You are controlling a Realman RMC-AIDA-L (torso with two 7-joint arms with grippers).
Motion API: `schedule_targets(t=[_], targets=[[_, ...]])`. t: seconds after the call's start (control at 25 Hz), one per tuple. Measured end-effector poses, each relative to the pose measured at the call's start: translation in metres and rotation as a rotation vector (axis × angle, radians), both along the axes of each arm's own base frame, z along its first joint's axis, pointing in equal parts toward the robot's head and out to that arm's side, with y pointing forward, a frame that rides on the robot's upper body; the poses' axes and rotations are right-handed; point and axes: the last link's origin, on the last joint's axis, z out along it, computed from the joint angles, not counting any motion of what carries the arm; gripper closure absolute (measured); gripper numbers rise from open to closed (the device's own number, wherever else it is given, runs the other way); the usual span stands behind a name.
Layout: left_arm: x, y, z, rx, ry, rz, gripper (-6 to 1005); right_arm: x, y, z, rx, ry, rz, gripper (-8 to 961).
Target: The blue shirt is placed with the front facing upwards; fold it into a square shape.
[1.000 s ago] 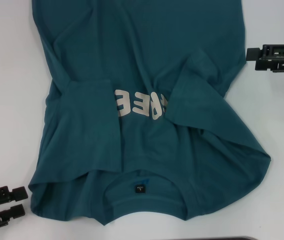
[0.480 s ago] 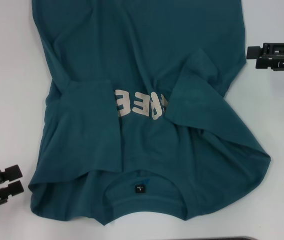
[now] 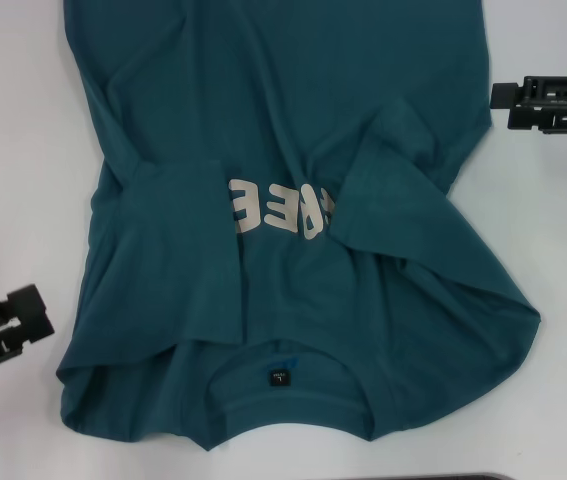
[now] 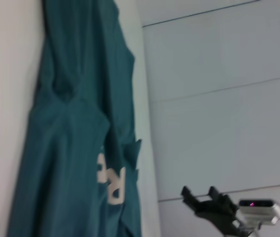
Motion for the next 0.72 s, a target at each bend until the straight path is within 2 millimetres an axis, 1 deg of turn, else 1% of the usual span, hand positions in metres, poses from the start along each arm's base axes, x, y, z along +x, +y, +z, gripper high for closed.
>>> schedule_targets(t=[0.12,0.2,0.32,0.36,0.48,0.68,0.72], targets=[[0.001,0.002,0.001,0.017,-0.015,-0.003,407,-0.001,0.0,0.001,0.005,0.008,-0.001,150],[0.001,0.002,0.001,-0.011,-0.009,-0.004,333,-0.001,0.0,0.001,0.008,0.011,-0.001,150],[-0.005,-0.001,-0.003,-0.132,0.014,0.063,223,-0.001,0.0,0.001,0.007,0.012,-0.002,150],[-0.009,-0.003,-0.004,-0.178,0.02,0.107,208,-0.001,0.0,0.001,0.005,0.011,-0.001,150],[-0.013,-0.008,-0.002,-0.207,0.022,0.155,165,0.0,-0.001,0.001,-0.001,0.007,0.0,150],[-0.014,-0.011,-0.001,-0.211,0.018,0.171,92,0.001,-0.002,0.001,-0.001,0.007,-0.006,150],[-0.014,-0.011,-0.001,-0.214,0.019,0.171,93,0.002,-0.002,0.001,-0.001,0.008,-0.007,150]])
